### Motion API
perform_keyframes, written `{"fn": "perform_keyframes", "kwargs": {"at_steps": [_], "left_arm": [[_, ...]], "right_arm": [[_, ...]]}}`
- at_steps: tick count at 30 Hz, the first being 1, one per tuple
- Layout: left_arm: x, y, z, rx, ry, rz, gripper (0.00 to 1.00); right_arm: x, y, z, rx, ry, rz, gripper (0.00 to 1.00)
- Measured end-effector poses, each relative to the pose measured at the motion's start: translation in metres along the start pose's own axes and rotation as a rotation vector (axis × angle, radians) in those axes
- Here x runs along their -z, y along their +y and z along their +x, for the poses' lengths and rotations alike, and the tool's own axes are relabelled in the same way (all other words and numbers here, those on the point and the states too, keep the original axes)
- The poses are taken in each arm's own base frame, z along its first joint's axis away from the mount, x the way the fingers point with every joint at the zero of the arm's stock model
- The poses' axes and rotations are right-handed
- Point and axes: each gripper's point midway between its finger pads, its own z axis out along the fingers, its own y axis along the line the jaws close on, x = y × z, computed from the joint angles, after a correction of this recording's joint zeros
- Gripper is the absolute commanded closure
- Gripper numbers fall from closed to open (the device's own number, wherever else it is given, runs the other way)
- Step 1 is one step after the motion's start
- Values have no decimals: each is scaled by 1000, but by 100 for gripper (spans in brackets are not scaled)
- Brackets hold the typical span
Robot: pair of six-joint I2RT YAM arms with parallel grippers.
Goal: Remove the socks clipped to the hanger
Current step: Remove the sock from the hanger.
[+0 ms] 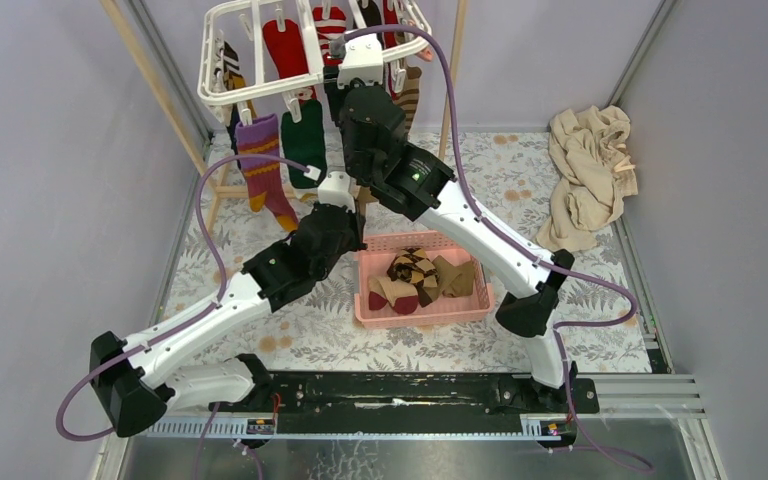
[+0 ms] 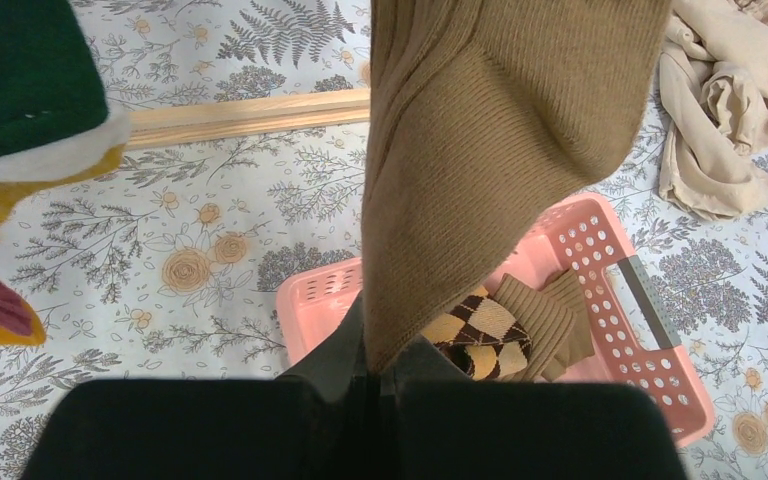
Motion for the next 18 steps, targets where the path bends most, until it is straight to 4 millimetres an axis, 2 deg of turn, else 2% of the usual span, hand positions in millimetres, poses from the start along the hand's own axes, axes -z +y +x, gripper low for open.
{"fn": "perform_keyframes", "kwargs": {"at_steps": [5, 7, 10, 11, 12, 13, 14, 18], "left_arm": [[-1, -1, 0, 0, 0, 2, 100], [-1, -1, 0, 1, 0, 3, 100], [-2, -2, -1, 4, -6, 5, 100], [-2, -2, -2, 5, -7, 6, 100], [-2, -2, -2, 6, -8, 6, 100], [-2, -2, -2, 6, -9, 7, 100], [-2, -3, -2, 7, -10, 8, 100], [-1, -6, -1, 8, -2, 28, 100]], "right_arm": [[0, 0, -3, -10, -9, 3, 74], [0, 0, -3, -14, -11, 3, 84], [-1, 1, -4, -22, -16, 3, 87], [-1, 1, -3, -21, -15, 3, 85], [-1, 1, -2, -20, -13, 3, 77], [-1, 2, -1, -17, -11, 2, 54], [-1, 2, 1, -15, -9, 2, 42], [-1, 5, 11, -10, 9, -10, 27]]}}
